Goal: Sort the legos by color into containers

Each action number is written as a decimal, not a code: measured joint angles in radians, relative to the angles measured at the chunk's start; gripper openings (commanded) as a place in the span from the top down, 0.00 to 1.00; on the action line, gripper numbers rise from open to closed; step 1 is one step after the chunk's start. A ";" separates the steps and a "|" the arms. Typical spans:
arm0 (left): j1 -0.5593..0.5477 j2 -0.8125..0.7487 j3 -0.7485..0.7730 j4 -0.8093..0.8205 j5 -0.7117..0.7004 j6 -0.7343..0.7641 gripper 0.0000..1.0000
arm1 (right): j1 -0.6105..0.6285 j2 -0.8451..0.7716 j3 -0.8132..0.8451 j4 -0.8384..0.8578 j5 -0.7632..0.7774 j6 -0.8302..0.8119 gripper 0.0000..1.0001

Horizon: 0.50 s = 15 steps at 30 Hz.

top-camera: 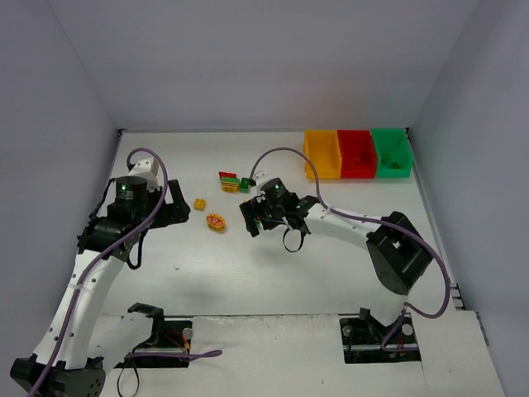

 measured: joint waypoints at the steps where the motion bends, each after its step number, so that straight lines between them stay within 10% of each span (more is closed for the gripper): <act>1: 0.000 -0.005 0.000 -0.001 0.000 0.000 0.13 | 0.004 0.015 0.000 0.010 -0.007 0.002 0.12; 15: 0.000 -0.057 0.000 -0.045 -0.002 0.005 0.13 | 0.019 0.254 0.108 0.107 -0.027 -0.024 0.30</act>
